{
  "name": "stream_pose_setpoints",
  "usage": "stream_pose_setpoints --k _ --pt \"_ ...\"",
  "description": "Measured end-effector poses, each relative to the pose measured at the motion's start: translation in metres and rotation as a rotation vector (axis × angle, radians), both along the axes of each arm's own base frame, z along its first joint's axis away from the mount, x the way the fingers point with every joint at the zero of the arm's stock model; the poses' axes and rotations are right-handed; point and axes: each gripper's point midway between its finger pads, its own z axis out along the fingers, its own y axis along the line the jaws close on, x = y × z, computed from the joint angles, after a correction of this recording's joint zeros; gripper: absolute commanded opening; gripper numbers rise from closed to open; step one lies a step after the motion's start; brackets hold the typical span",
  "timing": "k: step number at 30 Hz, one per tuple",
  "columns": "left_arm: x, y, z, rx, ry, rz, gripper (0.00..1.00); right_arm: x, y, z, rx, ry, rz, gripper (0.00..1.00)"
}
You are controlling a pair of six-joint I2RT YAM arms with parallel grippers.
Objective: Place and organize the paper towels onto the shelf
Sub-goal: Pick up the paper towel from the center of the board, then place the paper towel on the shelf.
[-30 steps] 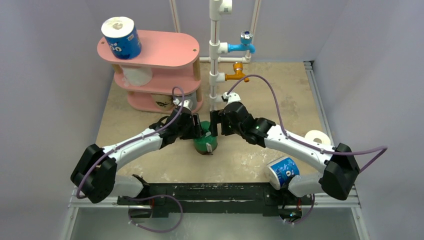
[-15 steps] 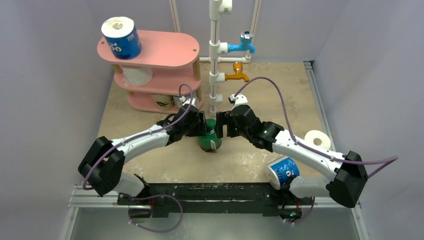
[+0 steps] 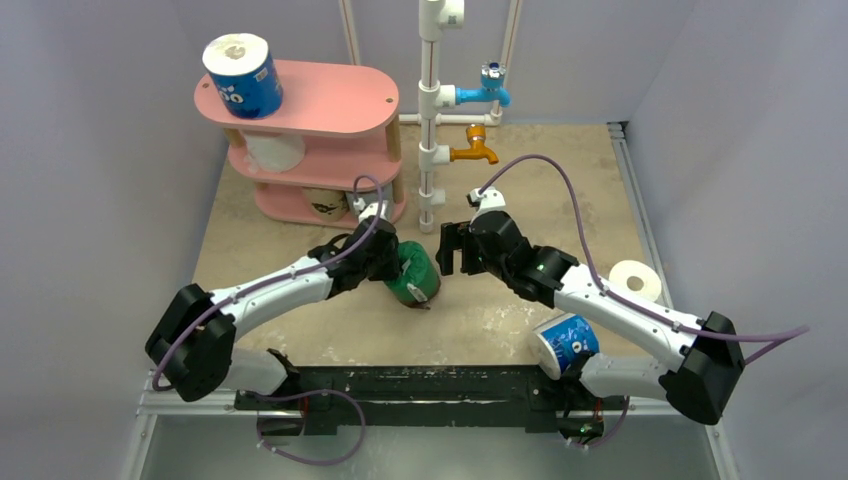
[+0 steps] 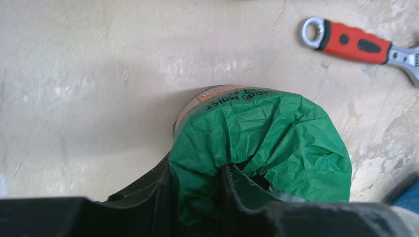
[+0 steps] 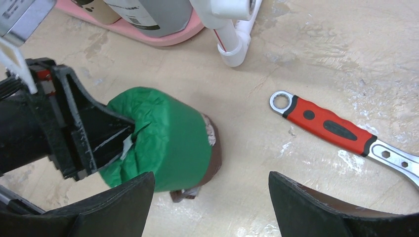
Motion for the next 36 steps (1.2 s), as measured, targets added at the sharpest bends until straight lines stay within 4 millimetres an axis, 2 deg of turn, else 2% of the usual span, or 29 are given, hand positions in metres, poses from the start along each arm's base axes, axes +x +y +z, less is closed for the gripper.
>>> stream_pose_setpoints --k 3,5,14,19,22,27,32,36 --pt "-0.012 0.013 0.001 0.031 0.024 0.012 0.07 0.000 0.000 0.000 -0.001 -0.001 0.000 0.86" --pt "-0.023 0.026 0.003 0.064 0.044 0.027 0.06 0.000 0.000 0.000 -0.001 -0.001 0.001 0.86" --pt "-0.054 0.099 0.029 0.172 0.051 0.202 0.00 -0.002 -0.003 -0.004 0.003 -0.005 0.000 0.87" --pt "-0.052 0.148 0.054 0.112 0.004 0.405 0.00 -0.003 -0.003 0.001 0.034 -0.019 -0.003 0.87" --pt "-0.052 0.169 0.063 0.099 -0.021 0.498 0.00 -0.006 -0.005 0.002 0.052 -0.023 -0.007 0.86" --pt "-0.052 0.201 0.066 0.115 0.018 0.649 0.00 -0.007 -0.006 0.007 0.070 -0.031 -0.013 0.87" --pt "-0.042 0.236 0.072 0.105 0.075 0.873 0.00 -0.006 -0.006 0.008 0.082 -0.031 -0.019 0.87" --pt "-0.032 0.254 0.076 0.067 0.105 1.024 0.00 -0.007 -0.007 0.006 0.088 -0.029 -0.023 0.87"
